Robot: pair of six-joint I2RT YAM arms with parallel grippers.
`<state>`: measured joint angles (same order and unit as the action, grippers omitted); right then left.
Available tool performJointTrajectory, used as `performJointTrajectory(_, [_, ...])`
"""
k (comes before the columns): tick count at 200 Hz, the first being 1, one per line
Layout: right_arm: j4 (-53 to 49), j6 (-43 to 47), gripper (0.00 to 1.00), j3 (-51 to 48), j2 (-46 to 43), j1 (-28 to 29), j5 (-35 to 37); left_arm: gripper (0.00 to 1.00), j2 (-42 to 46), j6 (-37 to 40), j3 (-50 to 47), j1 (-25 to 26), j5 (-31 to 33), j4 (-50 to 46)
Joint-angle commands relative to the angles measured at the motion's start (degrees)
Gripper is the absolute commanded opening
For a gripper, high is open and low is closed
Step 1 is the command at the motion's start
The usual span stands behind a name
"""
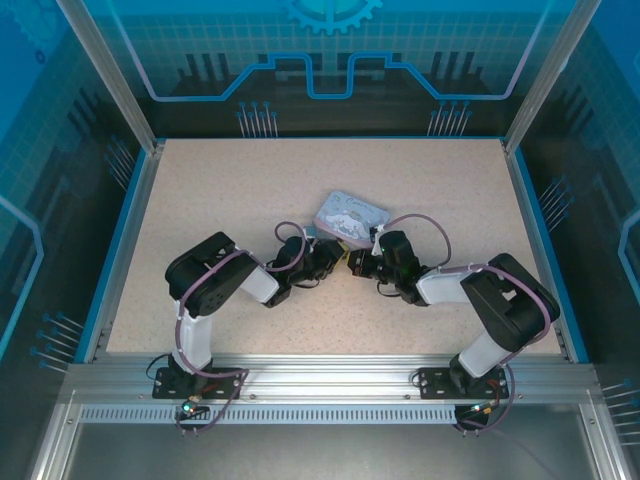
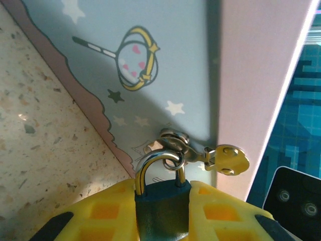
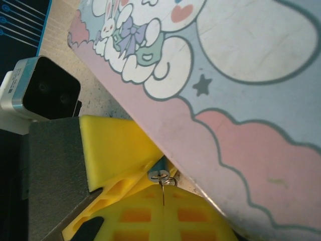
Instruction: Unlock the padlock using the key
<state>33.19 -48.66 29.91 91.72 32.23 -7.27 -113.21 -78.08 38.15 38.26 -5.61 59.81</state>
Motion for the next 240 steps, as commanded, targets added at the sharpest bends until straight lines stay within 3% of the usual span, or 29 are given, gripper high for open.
performJointTrajectory(1, [4.54, -4.03, 0.01, -0.17, 0.95, 0.44, 1.24, 0.10, 0.18, -0.66, 1.05, 0.61, -1.84, 3.58])
performJointTrajectory(166, [32.02, -39.20, 0.00, -6.50, 9.55, 0.69, 3.58, 0.10, -0.52, -1.52, 0.61, 0.73, -1.95, 5.55])
performJointTrajectory(206, [26.37, -36.86, 0.02, -5.63, 7.99, 1.10, 4.07, 0.10, -0.70, -1.30, 0.45, 0.61, -1.71, 5.42])
performJointTrajectory(240, [16.81, -31.00, 0.14, -6.53, 3.35, 1.11, 4.98, 0.10, -0.48, -0.40, -0.18, 0.07, -1.28, 4.65])
